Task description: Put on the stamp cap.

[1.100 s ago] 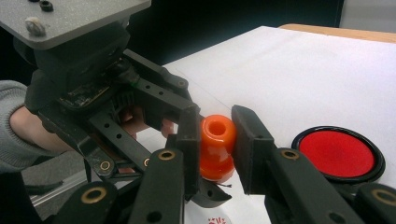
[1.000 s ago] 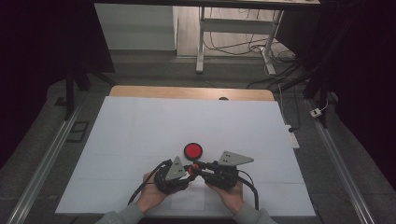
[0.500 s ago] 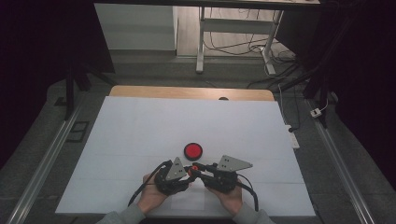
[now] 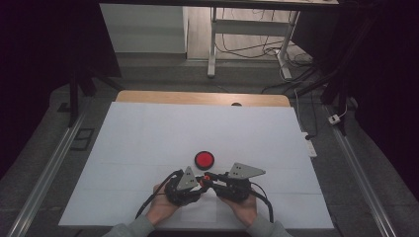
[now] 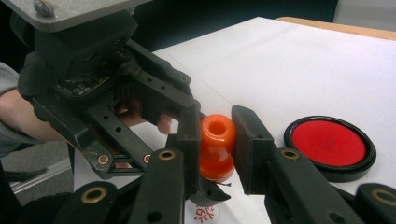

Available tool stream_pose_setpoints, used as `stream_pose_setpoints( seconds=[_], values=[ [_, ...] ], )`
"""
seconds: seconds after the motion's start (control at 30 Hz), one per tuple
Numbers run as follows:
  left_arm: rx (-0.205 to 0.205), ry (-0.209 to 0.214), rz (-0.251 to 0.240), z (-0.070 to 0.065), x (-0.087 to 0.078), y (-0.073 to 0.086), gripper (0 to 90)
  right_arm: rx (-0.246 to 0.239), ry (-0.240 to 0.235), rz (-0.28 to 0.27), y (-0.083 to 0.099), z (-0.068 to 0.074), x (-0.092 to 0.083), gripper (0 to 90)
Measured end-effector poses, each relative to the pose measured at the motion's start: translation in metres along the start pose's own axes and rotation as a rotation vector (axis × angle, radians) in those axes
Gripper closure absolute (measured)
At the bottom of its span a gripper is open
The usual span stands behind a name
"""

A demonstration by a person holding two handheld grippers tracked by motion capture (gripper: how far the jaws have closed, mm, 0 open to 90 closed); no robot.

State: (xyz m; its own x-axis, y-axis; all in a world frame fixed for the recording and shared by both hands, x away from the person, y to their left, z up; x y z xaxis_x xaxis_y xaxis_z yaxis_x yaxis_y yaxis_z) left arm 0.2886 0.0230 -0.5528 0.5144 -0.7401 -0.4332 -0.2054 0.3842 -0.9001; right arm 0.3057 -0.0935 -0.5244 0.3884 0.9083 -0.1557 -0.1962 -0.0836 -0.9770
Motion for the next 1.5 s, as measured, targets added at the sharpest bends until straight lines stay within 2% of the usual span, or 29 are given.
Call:
stream_pose_setpoints(
  seconds=[0.8, 1.23, 1.5],
  values=[
    [-0.026, 0.006, 0.013, 0.0014, 0.0043, 0.0032, 60.2, 0.014, 0.005, 0.003, 0.0014, -0.0014, 0.0008, 72.9],
    [-0.046, 0.005, 0.031, 0.0047, 0.0037, 0.0047, 38.8, 0.016, 0.003, -0.003, 0.0005, -0.0020, 0.0003, 72.9],
    [-0.049, 0.012, 0.033, 0.0055, 0.0018, 0.0048, 31.5, 0.024, 0.005, -0.011, -0.0010, -0.0034, -0.0008, 72.9]
  ],
)
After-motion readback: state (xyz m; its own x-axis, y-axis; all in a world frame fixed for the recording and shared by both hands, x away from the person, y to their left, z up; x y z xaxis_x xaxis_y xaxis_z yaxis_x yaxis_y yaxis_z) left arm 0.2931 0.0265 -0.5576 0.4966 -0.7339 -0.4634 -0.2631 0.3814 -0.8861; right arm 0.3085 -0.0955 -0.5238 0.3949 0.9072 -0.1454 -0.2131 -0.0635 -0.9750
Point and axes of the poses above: each handheld gripper's, and its own axes: x roughly forward along the jaws, y roughly out of its underside, z roughly to its left, the point moved 6 cm from there along x, roughly forward along the jaws, and after that the axes turned 11 degrees about -z, right-handed, at the moved point
